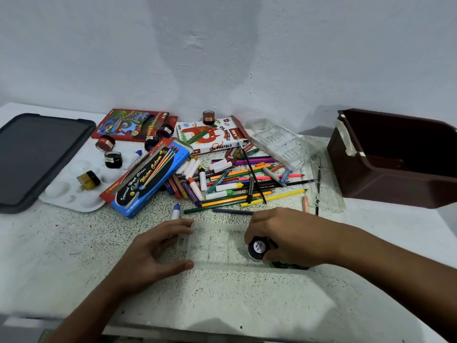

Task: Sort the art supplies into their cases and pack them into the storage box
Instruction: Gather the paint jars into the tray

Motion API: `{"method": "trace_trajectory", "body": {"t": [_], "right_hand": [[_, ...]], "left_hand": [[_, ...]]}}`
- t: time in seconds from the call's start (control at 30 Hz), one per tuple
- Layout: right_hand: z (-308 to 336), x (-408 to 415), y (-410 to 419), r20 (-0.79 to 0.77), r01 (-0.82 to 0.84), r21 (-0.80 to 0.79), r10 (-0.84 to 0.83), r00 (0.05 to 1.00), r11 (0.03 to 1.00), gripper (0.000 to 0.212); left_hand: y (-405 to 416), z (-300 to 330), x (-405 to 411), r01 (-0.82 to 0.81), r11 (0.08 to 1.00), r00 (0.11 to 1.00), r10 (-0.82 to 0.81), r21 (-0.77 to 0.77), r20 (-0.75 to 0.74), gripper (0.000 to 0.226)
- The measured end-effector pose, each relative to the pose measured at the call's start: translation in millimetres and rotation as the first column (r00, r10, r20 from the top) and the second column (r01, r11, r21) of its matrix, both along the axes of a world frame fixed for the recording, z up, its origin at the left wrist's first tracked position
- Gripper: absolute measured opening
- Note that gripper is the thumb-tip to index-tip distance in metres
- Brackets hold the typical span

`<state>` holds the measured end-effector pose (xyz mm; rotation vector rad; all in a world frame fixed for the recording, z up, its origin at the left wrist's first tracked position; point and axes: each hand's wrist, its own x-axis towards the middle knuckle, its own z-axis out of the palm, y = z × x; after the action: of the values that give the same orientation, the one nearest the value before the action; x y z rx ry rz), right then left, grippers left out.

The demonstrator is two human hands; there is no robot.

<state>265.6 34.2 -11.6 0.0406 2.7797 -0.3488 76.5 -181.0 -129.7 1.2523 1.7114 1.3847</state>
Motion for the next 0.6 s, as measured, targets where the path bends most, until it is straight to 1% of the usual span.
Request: {"method": "trace_trajectory", "body": {"t": [0.2, 0.3, 0.47, 0.6], "right_hand": [[-4, 7, -1, -0.017, -0.021, 0.017, 0.022, 1.0, 1.0, 0.027], [-12, 10, 0, -0.015, -0.008, 0.052, 0.009, 1.0, 0.999, 0.029], [-25, 12, -2, -0.016, -0.031, 0.089, 0.033, 0.999, 0.996, 0.029], [-28, 10, -1, -0.024, -0.04, 0.073, 0.042, 0.999, 0.997, 0.028]], "left_hand": [[1, 0, 0, 0.007, 1.0, 1.0, -0.007, 0.006, 0.009, 0.053], [1, 0, 1, 0.004, 1.0, 1.0, -0.004, 0.005, 0.002, 0.052], [0, 1, 1, 0.003, 1.0, 1.0, -0.003, 0.001, 0.0, 0.05], [1, 1, 1, 0.001, 1.0, 1.0, -0.001, -0.003, -0.013, 0.05]]}}
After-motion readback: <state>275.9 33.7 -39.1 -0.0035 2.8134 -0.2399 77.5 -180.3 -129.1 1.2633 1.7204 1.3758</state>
